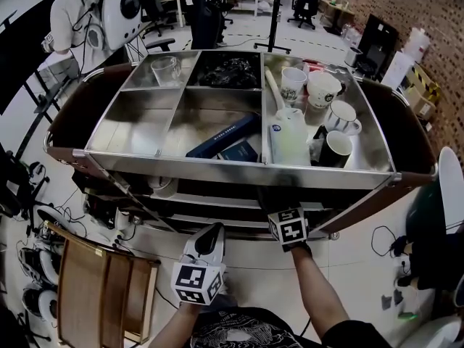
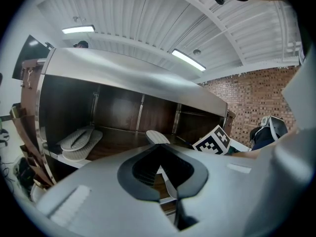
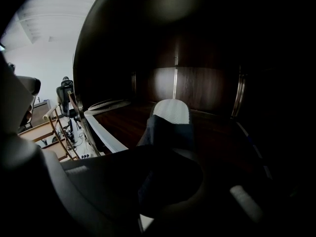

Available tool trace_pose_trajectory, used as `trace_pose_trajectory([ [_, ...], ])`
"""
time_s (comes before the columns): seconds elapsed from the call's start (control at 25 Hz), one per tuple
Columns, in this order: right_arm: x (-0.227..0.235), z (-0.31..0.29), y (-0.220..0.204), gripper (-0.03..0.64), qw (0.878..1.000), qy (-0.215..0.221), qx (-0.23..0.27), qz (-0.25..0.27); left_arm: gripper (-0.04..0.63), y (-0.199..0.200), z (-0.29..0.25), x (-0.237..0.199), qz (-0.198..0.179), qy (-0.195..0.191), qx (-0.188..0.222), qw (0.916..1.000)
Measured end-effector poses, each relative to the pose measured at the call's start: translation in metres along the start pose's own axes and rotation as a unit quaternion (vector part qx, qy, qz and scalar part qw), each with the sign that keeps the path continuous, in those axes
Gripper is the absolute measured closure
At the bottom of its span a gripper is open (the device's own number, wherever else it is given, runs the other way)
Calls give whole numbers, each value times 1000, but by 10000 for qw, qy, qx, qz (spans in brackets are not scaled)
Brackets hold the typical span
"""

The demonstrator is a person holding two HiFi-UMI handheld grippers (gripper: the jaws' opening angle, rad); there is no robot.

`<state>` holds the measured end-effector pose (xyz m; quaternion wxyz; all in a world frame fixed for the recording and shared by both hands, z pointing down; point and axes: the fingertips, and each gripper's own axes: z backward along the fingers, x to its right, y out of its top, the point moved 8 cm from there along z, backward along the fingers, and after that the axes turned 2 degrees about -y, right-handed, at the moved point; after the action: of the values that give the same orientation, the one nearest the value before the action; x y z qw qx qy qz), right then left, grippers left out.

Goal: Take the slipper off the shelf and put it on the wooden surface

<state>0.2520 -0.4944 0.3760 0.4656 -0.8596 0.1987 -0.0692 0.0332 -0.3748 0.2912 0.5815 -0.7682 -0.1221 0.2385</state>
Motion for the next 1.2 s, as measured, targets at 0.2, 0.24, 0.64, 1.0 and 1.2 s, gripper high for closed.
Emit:
trace_pose_trajectory([
  [0.2, 1, 1, 0, 599, 10000, -14, 28, 47, 591, -2, 4, 0, -1, 34, -5, 10000],
  [0.24, 1, 2, 1, 601, 9999, -23, 32, 102, 591, -2, 5, 0, 4, 54, -7, 10000],
  [0.64, -4, 22, 2, 604, 9994, 33, 184, 304, 591, -3, 11, 9, 1, 140, 37, 9999],
  [1.0, -21, 54, 2, 604, 9973, 259, 472, 505, 591, -10, 26, 31, 14, 272, 108, 9996],
  [1.2, -33, 75, 0, 604, 9957, 411, 596, 574, 591, -15, 42, 44, 39, 420, 189, 9989],
])
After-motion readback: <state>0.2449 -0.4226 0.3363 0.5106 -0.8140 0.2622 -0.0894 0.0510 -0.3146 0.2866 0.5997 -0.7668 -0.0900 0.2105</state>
